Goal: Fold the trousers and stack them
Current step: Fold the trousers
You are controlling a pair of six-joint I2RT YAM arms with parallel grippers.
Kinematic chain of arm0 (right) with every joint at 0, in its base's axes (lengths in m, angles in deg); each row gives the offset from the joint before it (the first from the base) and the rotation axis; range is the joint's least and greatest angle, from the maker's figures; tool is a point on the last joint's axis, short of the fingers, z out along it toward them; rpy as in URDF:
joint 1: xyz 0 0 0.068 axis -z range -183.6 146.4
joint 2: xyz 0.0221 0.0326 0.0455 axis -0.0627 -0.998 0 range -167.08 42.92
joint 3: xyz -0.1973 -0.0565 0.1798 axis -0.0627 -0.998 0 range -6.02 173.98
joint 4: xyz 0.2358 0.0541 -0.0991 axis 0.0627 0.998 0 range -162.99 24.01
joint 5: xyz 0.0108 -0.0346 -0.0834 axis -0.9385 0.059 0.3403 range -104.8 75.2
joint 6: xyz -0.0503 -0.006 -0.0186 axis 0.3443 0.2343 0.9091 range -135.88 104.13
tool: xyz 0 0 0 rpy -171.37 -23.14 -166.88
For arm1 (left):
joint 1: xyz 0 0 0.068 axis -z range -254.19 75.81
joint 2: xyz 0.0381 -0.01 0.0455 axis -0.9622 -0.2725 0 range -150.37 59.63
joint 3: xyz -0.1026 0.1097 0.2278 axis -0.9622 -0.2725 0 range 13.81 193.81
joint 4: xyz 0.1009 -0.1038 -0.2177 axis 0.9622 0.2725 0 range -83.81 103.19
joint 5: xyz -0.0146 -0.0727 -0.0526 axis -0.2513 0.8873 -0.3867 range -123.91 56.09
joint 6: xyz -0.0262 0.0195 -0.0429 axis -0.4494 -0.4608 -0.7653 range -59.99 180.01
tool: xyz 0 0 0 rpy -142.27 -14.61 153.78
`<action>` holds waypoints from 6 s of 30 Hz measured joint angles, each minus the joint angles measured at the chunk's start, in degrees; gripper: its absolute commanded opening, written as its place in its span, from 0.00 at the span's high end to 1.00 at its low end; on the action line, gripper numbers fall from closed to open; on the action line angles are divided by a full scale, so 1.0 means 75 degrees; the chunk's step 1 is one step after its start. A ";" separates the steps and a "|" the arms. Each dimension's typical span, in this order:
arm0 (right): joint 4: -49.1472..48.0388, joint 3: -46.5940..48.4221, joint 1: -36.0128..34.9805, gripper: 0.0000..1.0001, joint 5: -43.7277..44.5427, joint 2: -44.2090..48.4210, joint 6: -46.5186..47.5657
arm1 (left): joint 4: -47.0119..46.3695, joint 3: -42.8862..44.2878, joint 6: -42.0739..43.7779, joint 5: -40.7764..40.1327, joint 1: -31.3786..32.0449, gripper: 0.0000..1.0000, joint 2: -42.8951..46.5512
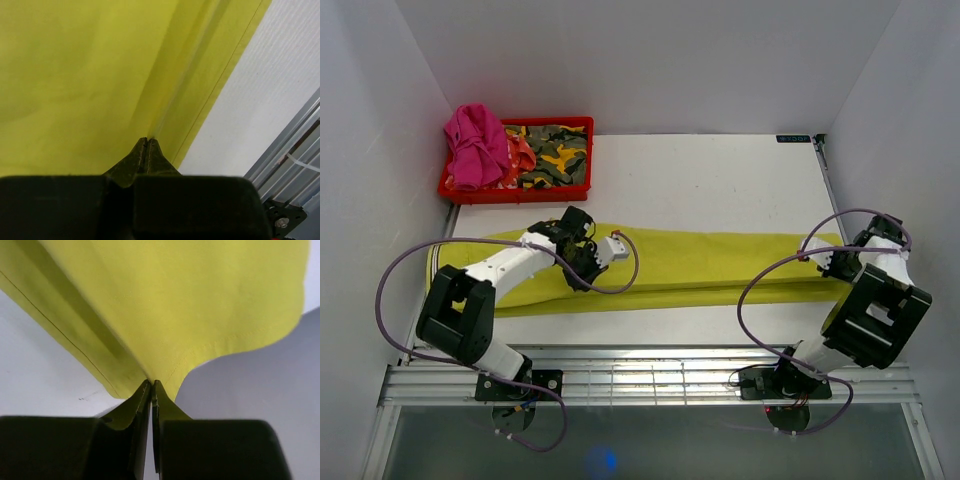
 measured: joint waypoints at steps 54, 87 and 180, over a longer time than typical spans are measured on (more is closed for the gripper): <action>-0.0143 -0.0125 0.0519 0.92 -0.0026 0.0379 0.0300 | -0.0256 -0.0213 -0.0466 0.1274 -0.0102 0.57 0.0306; 0.1061 0.0466 0.0697 0.92 0.0207 0.1023 0.0627 | -0.0935 -0.0901 -0.1215 0.1632 -0.0277 1.00 -0.0323; 0.0851 0.3483 -0.7507 0.45 -0.0286 -0.2299 -0.7787 | 0.1536 0.1696 -0.0988 0.1370 -0.4951 0.44 -0.0047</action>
